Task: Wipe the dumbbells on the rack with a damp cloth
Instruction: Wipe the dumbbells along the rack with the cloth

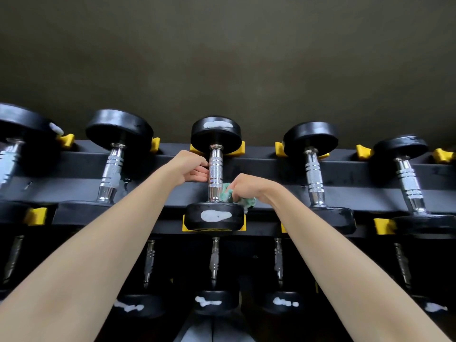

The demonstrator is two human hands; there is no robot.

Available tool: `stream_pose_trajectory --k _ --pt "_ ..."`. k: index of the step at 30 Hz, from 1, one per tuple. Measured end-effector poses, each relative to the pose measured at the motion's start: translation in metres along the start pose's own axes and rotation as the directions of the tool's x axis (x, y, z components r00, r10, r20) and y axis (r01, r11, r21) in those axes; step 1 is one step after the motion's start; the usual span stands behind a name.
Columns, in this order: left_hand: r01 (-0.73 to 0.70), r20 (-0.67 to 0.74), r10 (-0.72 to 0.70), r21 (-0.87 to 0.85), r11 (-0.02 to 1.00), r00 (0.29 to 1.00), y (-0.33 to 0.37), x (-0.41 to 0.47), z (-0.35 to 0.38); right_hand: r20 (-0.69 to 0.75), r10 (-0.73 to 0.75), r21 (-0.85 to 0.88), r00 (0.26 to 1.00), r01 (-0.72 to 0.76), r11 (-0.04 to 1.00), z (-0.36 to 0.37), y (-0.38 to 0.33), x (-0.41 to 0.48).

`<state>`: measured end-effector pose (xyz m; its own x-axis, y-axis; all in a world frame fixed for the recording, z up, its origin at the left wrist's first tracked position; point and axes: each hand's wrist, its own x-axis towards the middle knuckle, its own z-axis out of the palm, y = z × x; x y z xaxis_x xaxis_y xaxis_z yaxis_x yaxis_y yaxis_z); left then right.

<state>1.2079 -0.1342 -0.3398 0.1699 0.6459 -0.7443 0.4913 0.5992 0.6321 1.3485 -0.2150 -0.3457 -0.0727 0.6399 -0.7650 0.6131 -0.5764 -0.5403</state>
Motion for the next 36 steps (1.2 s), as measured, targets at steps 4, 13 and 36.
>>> stream_pose_trajectory --k 4,13,36 --pt "-0.015 0.02 0.016 -0.053 0.998 1.0 -0.004 -0.004 -0.002 -0.072 -0.042 -0.025 0.997 0.041 0.999 0.0 -0.005 -0.008" --pt "-0.015 0.128 0.035 -0.151 0.988 0.991 -0.012 -0.01 -0.012 -0.104 -0.169 0.016 0.98 0.172 0.985 0.001 -0.015 -0.028" --pt "-0.02 0.164 -0.01 0.183 0.983 0.986 -0.034 -0.041 -0.029 -0.445 0.145 0.631 0.884 0.195 0.751 0.033 0.003 -0.065"
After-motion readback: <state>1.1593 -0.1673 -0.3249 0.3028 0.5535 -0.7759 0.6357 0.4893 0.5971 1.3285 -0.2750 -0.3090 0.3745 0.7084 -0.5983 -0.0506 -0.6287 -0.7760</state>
